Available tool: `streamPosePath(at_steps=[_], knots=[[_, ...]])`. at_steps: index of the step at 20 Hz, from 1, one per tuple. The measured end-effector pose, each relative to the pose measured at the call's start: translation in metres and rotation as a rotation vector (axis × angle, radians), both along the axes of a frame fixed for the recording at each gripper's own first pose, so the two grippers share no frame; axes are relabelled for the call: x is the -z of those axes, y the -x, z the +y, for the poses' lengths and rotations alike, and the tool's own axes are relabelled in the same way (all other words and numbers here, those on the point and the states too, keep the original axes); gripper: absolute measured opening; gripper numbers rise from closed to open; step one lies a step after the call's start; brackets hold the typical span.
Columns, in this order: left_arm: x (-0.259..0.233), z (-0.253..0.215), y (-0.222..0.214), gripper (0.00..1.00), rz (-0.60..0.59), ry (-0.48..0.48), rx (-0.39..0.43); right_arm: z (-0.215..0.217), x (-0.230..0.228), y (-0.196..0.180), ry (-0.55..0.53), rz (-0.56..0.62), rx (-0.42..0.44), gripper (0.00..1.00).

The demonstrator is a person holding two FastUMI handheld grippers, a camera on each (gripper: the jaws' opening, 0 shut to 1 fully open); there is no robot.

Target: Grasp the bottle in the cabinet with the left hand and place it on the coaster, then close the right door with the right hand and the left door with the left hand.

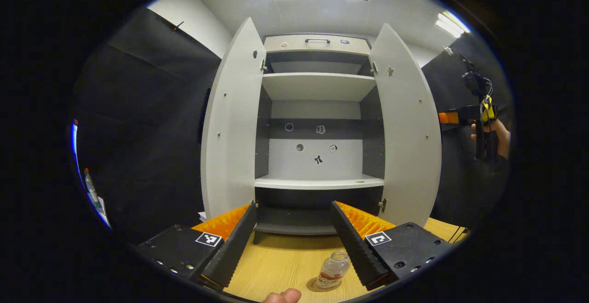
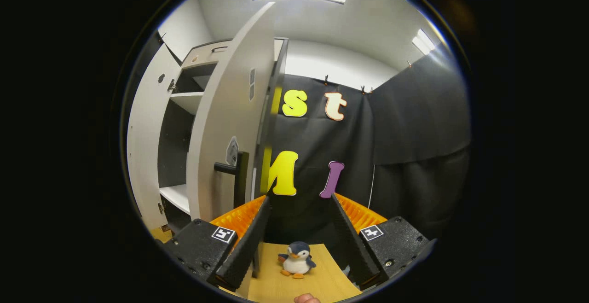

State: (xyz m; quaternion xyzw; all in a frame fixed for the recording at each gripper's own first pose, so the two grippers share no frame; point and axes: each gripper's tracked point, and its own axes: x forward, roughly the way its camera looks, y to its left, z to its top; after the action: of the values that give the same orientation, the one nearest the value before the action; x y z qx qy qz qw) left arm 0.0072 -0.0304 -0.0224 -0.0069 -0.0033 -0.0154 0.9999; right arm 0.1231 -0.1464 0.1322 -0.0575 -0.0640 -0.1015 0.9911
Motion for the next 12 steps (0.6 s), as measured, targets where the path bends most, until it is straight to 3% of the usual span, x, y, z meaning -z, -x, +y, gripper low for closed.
streamPosePath(at_steps=[3,12], knots=[[0.005,-0.001,0.009,0.97,0.004,0.001,-0.018,0.034,0.006,-0.005,-0.049,0.018,-0.105,0.81],[-0.005,0.018,0.016,0.97,-0.009,-0.026,-0.073,0.108,0.008,-0.037,0.011,-0.010,-0.192,0.81]])
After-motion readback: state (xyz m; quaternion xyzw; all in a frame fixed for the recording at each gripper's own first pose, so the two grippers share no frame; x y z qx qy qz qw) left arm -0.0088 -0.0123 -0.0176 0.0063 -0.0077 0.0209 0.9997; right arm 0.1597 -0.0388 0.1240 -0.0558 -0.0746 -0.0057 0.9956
